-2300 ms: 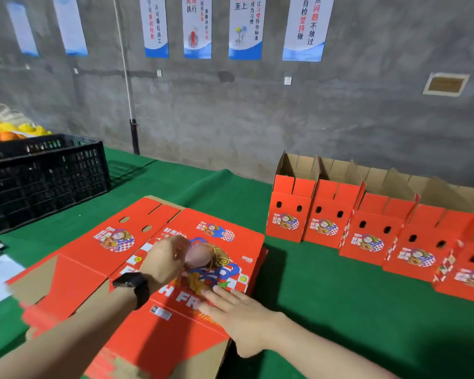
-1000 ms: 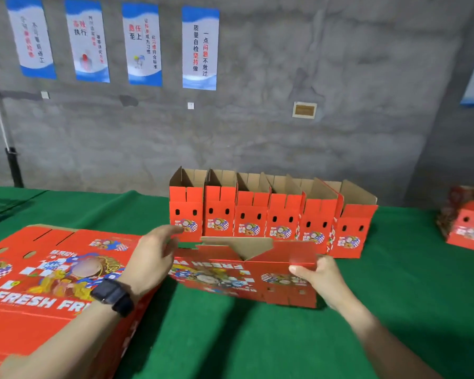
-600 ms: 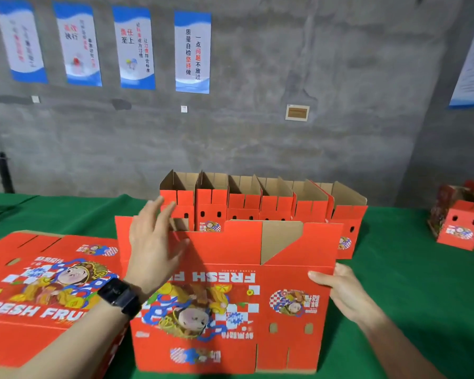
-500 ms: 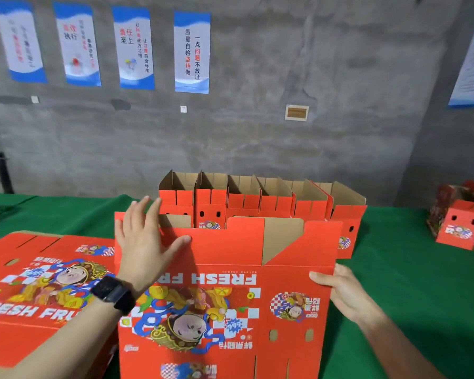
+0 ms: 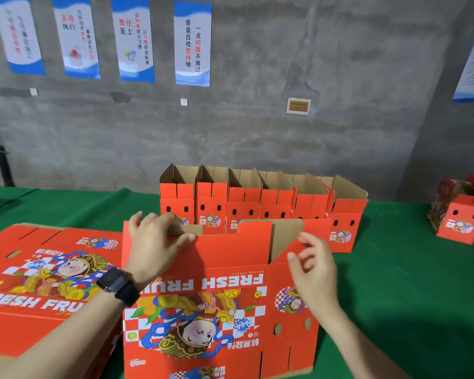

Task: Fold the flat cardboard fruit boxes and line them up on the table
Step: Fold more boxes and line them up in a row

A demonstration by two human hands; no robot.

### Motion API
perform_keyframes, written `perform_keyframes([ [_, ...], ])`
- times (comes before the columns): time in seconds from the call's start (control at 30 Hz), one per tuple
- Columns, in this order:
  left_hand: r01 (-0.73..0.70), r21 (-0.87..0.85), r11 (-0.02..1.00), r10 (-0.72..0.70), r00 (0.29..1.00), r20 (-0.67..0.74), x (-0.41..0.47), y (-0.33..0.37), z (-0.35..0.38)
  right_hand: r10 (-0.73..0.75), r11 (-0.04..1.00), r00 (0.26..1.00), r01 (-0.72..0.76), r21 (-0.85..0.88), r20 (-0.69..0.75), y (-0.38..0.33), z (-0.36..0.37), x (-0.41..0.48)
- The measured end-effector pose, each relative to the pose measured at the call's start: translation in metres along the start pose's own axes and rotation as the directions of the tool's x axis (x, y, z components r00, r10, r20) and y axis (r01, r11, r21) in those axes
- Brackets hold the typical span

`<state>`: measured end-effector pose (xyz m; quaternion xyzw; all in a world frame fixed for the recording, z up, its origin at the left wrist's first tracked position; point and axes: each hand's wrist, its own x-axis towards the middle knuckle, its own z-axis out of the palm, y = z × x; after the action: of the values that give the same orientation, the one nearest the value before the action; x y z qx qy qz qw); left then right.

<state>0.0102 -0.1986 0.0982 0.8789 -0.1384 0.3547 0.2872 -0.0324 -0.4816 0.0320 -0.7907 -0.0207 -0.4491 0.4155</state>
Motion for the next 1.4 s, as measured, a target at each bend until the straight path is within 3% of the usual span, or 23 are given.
perform_keyframes([
  [0.07,-0.009,-0.025,1.000,0.009,1.000,0.006,0.000,-0.001,0.000,0.082,0.992,0.966,-0.102,0.070,0.243,-0.018,0.012,0.000],
  [0.17,-0.008,-0.010,1.000,0.009,1.000,0.015,-0.001,-0.005,-0.002,0.240,0.922,0.818,-0.361,0.141,0.523,-0.033,0.025,0.008],
  [0.27,0.033,0.044,0.998,-0.037,0.996,0.079,0.004,-0.007,-0.010,0.266,0.937,0.694,-0.349,-0.010,0.669,-0.030,0.025,0.018],
  [0.4,0.022,0.244,0.969,-0.093,0.954,0.284,0.035,0.000,-0.026,0.284,0.945,0.552,-0.299,-0.131,0.784,-0.029,0.021,0.028],
  [0.47,-0.003,0.292,0.957,-0.101,0.935,0.341,0.048,0.003,-0.028,0.317,0.946,0.585,-0.255,-0.202,0.746,-0.031,0.018,0.027],
  [0.63,0.030,0.366,0.930,-0.174,0.914,0.367,0.069,0.007,-0.024,0.222,0.942,0.833,-0.048,-0.333,0.507,-0.030,0.007,0.015],
  [0.77,0.197,0.230,0.953,-0.273,0.886,0.375,0.088,-0.011,-0.038,0.222,0.943,0.901,-0.101,-0.318,0.372,-0.018,-0.016,0.015],
  [0.87,0.315,0.078,0.946,-0.324,0.915,0.240,0.090,-0.026,-0.038,0.276,0.948,0.907,-0.203,-0.244,0.318,-0.009,-0.028,0.013],
  [0.93,0.342,0.064,0.938,-0.347,0.930,0.122,0.084,-0.031,-0.030,0.318,0.943,0.897,-0.268,-0.196,0.306,-0.007,-0.030,0.012],
  [1.1,0.478,0.030,0.878,-0.478,0.878,-0.027,0.050,-0.046,0.004,0.390,0.921,0.879,-0.375,-0.109,0.273,-0.007,-0.027,0.015],
  [1.27,0.676,-0.237,0.697,-0.689,0.724,0.036,0.019,-0.056,0.025,0.478,0.870,0.817,-0.490,-0.047,0.322,0.000,-0.016,0.007],
  [1.4,0.710,-0.541,0.450,-0.680,0.666,0.307,-0.009,-0.042,0.031,0.532,0.836,0.795,-0.547,-0.034,0.292,0.001,-0.007,0.008],
])
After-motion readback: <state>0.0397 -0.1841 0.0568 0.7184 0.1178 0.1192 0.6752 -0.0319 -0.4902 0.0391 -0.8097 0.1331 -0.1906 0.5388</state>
